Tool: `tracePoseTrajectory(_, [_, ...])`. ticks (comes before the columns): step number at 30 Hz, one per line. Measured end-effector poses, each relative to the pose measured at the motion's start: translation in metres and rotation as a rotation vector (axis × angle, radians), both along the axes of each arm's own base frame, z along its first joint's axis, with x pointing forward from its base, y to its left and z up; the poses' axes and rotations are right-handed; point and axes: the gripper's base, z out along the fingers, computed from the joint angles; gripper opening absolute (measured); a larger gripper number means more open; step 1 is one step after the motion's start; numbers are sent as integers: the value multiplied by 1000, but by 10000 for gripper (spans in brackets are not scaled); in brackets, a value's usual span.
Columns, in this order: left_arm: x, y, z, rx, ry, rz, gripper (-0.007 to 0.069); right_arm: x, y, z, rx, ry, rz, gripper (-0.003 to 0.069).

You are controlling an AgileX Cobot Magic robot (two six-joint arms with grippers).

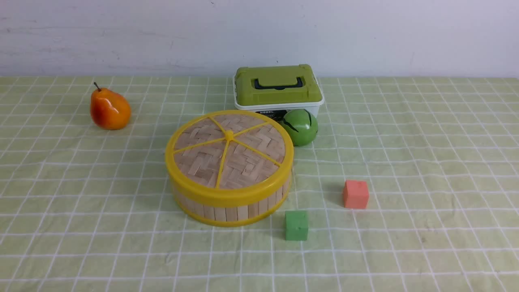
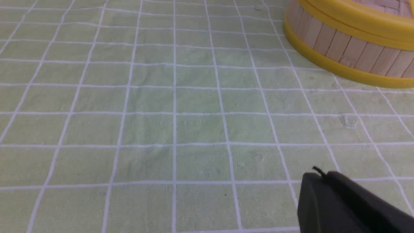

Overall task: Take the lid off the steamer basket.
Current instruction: Use the left arm to lift the lid of the steamer

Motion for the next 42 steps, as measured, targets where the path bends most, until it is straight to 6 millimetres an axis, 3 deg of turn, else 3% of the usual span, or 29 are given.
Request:
tracePoseTrajectory(38, [0, 0, 0, 0, -4, 0, 40, 0, 0, 0, 0, 0, 0, 242])
tracePoseTrajectory(42, [3, 0, 9, -10, -105, 0, 40, 0, 0, 0, 0, 0, 0, 242])
